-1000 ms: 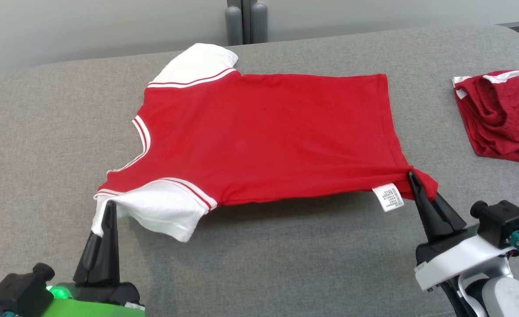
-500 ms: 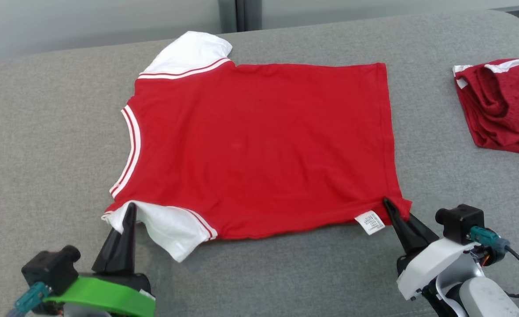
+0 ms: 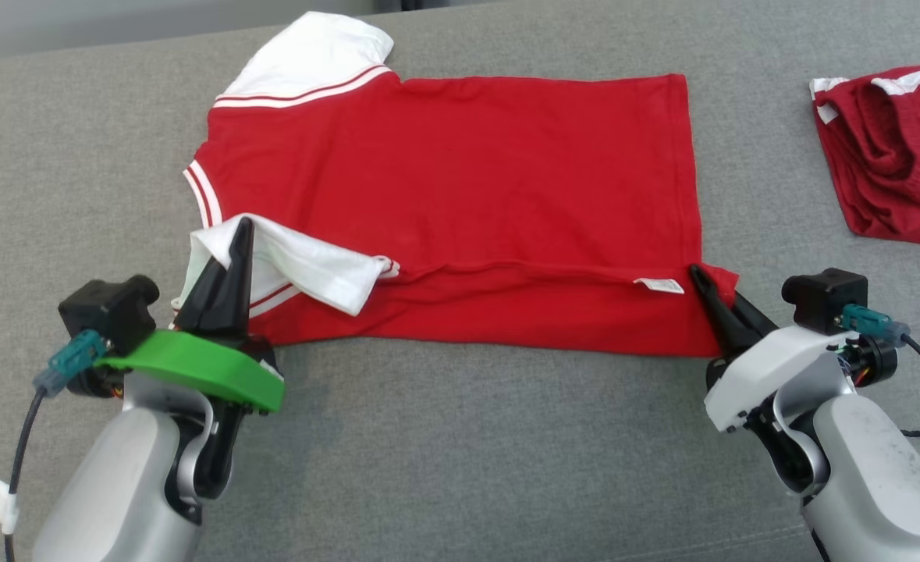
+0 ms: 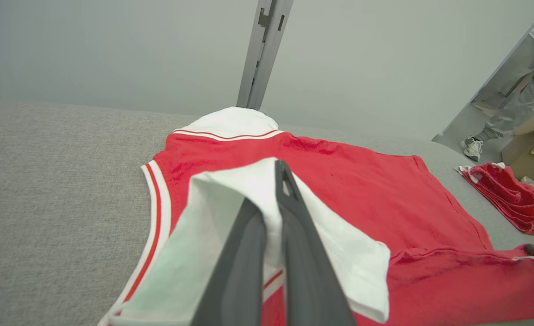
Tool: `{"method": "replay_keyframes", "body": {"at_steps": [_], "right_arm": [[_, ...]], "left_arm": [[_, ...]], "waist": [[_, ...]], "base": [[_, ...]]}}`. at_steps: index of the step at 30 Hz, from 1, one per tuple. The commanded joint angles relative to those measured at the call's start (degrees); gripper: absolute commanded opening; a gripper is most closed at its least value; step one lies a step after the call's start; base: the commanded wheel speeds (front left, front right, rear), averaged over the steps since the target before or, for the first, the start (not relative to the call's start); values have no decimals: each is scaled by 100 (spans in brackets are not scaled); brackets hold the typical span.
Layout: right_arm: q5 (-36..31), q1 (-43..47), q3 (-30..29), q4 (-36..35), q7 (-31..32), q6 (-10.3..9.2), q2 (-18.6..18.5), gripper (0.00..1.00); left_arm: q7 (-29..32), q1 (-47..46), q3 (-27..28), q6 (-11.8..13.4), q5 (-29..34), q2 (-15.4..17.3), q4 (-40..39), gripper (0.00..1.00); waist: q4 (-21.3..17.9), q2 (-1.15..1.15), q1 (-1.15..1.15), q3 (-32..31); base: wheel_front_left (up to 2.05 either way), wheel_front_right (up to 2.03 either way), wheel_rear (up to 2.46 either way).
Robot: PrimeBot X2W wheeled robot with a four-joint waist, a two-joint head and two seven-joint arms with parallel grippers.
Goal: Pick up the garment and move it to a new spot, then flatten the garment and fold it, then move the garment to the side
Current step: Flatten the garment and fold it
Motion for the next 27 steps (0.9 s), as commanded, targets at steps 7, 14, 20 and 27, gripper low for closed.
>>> {"method": "replay_keyframes", "body": {"at_steps": [7,14,20,27], "right_arm": [[-74,-504,20,475,-209,-8,112,44],[-256,-627,-39,711,-495,-7,90,100],[-479,-393,-343,537,-657,-7,-3,100],[-877,43,-757,-15,-769,-7,133,100]], "left_arm": [[-224,-712,46,-95,70,-147,920,0],[-406,-755,102,-152,74,-222,1356,100],[-513,-477,249,-154,-1,-211,1304,100],[-565,163,473,-25,-100,-118,1018,100]], "waist": [[-114,0,0,218],[-139,0,0,199],[-144,0,0,100],[-154,0,0,-135]], "base": [[0,0,0],[0,0,0],[0,0,0],[0,0,0]]}}
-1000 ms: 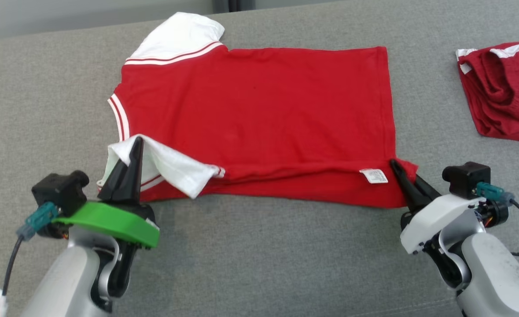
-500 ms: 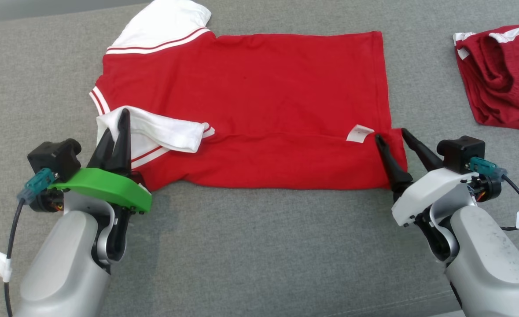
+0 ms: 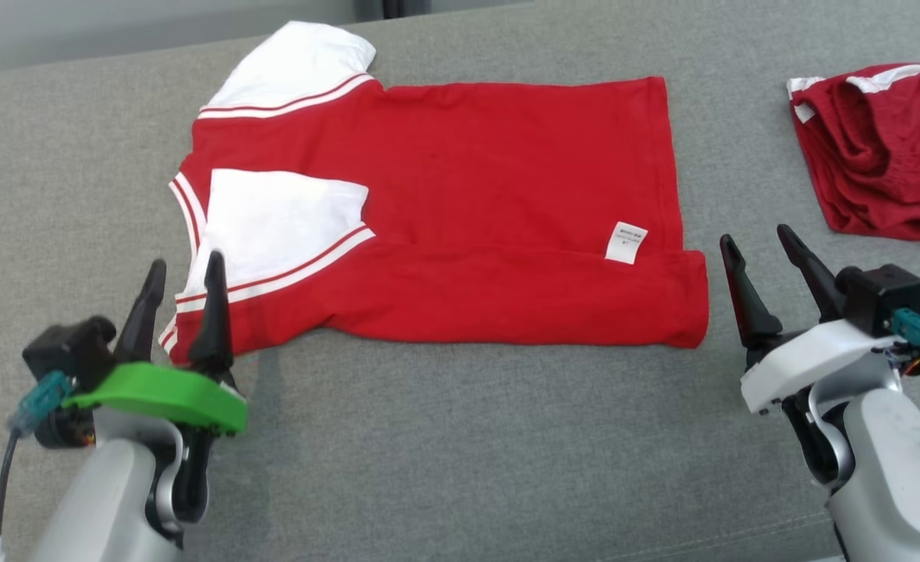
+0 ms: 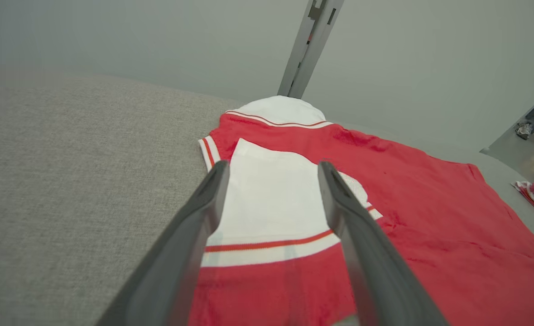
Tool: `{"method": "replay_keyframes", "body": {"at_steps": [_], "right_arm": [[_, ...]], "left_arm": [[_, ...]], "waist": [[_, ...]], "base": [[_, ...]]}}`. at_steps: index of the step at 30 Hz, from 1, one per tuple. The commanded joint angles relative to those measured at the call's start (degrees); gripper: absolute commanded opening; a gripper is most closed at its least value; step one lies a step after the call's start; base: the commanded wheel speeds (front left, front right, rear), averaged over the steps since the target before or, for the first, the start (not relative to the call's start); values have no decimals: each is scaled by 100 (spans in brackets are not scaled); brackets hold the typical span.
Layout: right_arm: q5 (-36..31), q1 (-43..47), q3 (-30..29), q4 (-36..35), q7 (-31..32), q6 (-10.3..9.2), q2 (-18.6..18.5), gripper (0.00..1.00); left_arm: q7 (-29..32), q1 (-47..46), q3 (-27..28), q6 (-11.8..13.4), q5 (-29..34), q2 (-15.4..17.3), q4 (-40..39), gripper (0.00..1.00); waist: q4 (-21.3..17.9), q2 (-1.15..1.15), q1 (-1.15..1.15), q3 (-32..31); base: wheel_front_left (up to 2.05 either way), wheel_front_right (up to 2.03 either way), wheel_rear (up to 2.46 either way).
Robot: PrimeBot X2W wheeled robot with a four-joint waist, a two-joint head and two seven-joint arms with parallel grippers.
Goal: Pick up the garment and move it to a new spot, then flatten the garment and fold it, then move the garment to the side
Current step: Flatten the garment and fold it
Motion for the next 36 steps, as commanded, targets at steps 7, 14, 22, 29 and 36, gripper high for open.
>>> {"method": "replay_keyframes", "body": {"at_steps": [7,14,22,29,36], "right_arm": [[-342,610,-216,-543,57,-8,376,100],[-415,901,-170,-759,197,-8,608,100],[-475,842,-142,-752,262,-8,708,100],[-499,786,-163,-537,386,-8,750,100],[-450,549,-98,-44,435,-8,773,100]], "left_arm": [[229,748,160,222,-405,-17,-62,100],[723,937,249,307,-831,-102,162,100],[837,624,414,179,-1172,-176,520,100],[687,277,466,-135,-1278,-239,750,16],[344,109,505,-251,-1179,-177,779,0]], "waist": [[20,0,0,-293],[-25,0,0,-276],[-142,0,0,-73],[-174,0,0,26],[-107,0,0,48]], "base": [[0,0,0],[0,0,0],[0,0,0],[0,0,0],[0,0,0]]}}
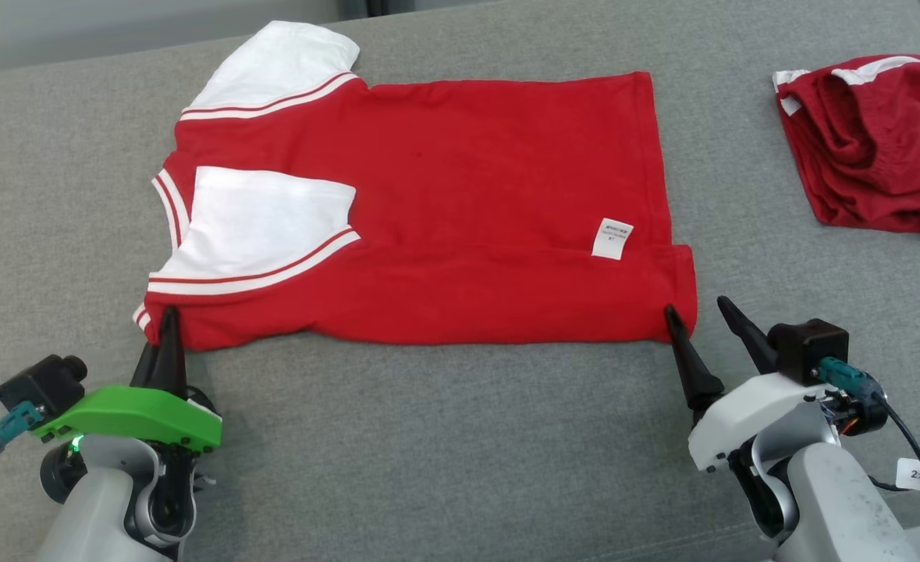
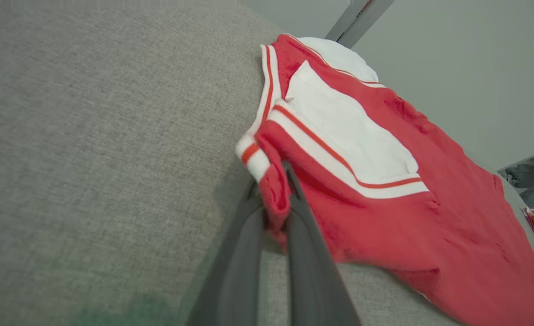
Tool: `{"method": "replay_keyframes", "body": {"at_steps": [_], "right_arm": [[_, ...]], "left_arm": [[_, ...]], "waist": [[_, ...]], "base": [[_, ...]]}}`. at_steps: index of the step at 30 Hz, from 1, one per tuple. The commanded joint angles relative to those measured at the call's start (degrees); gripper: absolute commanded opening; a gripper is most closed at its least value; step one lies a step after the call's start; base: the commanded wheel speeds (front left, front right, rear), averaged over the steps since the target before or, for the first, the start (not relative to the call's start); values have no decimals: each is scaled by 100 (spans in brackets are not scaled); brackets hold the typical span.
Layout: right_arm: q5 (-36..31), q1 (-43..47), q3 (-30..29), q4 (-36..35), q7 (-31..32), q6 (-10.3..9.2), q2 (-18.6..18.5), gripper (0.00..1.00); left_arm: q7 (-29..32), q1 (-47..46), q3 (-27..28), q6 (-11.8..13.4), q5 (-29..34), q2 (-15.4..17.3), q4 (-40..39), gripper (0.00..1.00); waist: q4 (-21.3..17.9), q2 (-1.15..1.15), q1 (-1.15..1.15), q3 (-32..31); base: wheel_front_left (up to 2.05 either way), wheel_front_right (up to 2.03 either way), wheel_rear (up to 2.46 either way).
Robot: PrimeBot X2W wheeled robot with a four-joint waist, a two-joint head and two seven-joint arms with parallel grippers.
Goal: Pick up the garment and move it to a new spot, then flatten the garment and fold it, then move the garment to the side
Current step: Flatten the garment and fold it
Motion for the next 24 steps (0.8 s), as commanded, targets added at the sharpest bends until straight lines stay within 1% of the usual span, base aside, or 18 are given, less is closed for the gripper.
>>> {"method": "replay_keyframes", "body": {"at_steps": [1,7,8,9,10,11,12,13,17,21,24], "right_arm": [[-17,-107,-1,142,27,-8,-3,100],[51,-295,82,772,203,-8,5,100],[54,-334,121,881,248,-7,2,78],[64,-366,155,955,266,-8,3,48],[101,-398,204,1039,278,-7,6,33],[126,-421,232,1104,287,-7,6,26],[155,-460,267,1157,273,-7,8,9],[166,-509,283,1197,249,-7,9,0],[100,-716,202,1260,162,-7,-15,0],[42,-881,-17,1160,145,-8,-181,0],[3,-900,-202,981,219,-8,-333,0]], "left_arm": [[-63,-88,32,-37,40,53,-1,0],[-173,-89,-27,-31,177,53,-36,0],[-190,-78,-36,-37,185,40,-39,0],[-193,-70,-47,-46,192,30,-44,0],[-211,-59,-59,-51,203,25,-48,0],[-221,-48,-71,-56,212,20,-52,0],[-231,-28,-83,-63,223,11,-59,0],[-246,-9,-89,-70,226,1,-73,0],[-303,125,-105,-85,270,-35,-171,0],[-347,294,-130,-78,307,-73,-366,0],[-355,521,-173,-28,324,-103,-579,0]], "waist": [[38,0,0,0],[173,0,0,-32],[190,0,0,-44],[205,0,0,-55],[221,0,0,-70],[233,0,0,-87],[244,0,0,-109],[251,0,0,-132],[277,0,0,-267],[314,0,0,-441],[356,0,0,-587]], "base": [[0,0,0],[0,0,0],[0,0,0],[0,0,0],[0,0,0],[0,0,0],[0,0,0],[0,0,0],[0,0,0],[0,0,0],[0,0,0]]}}
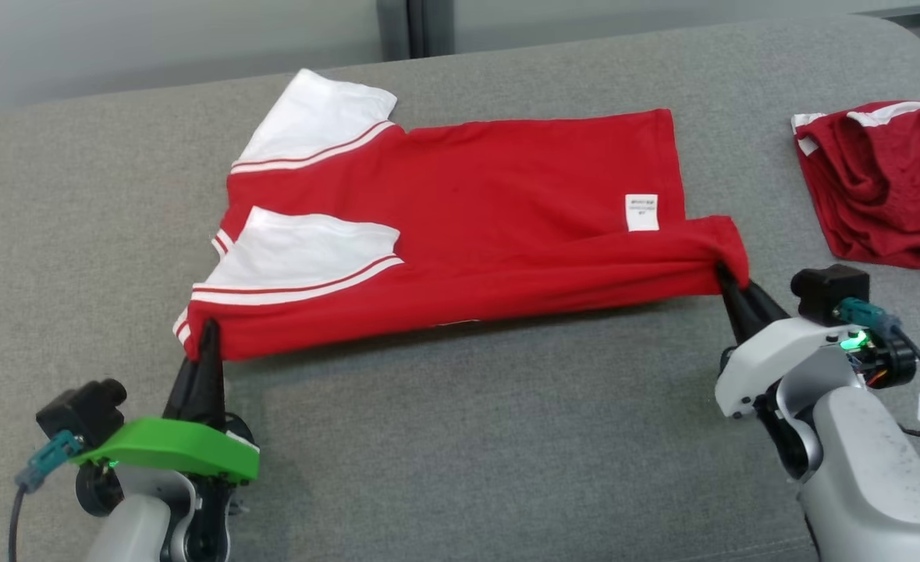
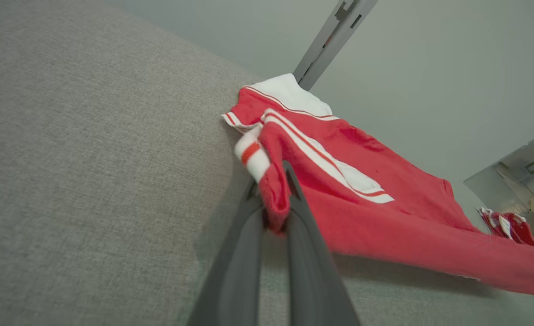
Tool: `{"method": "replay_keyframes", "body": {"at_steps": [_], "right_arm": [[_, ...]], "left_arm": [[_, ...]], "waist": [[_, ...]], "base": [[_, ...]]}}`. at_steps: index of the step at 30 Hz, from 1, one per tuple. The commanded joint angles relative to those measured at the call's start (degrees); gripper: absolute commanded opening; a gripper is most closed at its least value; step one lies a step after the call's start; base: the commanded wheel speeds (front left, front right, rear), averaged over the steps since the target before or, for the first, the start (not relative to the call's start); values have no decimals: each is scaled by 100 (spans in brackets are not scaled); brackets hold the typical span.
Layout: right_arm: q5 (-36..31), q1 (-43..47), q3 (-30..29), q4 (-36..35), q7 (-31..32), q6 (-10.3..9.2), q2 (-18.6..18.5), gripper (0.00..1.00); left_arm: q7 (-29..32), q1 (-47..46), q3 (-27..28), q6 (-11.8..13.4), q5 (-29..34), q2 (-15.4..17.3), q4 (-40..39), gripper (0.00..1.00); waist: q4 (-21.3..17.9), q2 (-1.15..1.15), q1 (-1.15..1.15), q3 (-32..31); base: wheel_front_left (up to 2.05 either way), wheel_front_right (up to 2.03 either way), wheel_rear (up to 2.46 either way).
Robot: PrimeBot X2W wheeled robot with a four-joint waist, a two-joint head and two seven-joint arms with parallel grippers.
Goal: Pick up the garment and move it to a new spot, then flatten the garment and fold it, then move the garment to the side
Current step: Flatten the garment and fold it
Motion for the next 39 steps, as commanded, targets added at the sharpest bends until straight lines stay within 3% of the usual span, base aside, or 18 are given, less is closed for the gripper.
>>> {"method": "replay_keyframes", "body": {"at_steps": [1,7,17,18,19,20,21,22,26,30,39], "right_arm": [[-35,54,-98,-84,36,-10,-99,0],[-77,684,-452,-639,375,-11,-162,0],[-1,1847,-549,-1337,805,-11,137,2],[-13,1878,-547,-1336,811,-11,156,12],[-25,1907,-548,-1331,810,-11,170,37],[-32,1923,-550,-1321,800,-11,179,37],[-47,1948,-552,-1307,787,-10,190,100],[-51,1974,-552,-1291,789,-10,201,100],[-81,2048,-613,-1269,786,-9,215,100],[-161,2054,-754,-1373,710,-9,226,100],[-248,1534,-728,-1770,593,-9,228,100]], "left_arm": [[-27,161,-2,39,13,13,-76,0],[70,813,-165,183,-13,-48,-555,0],[380,1782,-244,452,-147,126,-1075,0],[411,1821,-247,470,-170,135,-1073,0],[444,1850,-247,491,-187,142,-1067,0],[452,1856,-251,513,-168,158,-1061,24],[455,1860,-255,541,-134,166,-1052,50],[478,1864,-274,567,-113,166,-1042,100],[516,1894,-335,615,-39,223,-1073,100],[550,1917,-284,657,91,490,-1223,100],[1114,593,-111,722,689,1499,-1880,100]], "waist": [[65,0,0,-156],[162,0,0,-403],[88,0,0,-432],[79,0,0,-426],[71,0,0,-418],[66,0,0,-414],[60,0,0,-408],[56,0,0,-405],[34,0,0,-389],[-24,0,0,-347],[-236,0,0,-46]], "base": [[0,0,0],[0,0,0],[0,0,0],[0,0,0],[0,0,0],[0,0,0],[0,0,0],[0,0,0],[0,0,0],[0,0,0],[0,0,0]]}}
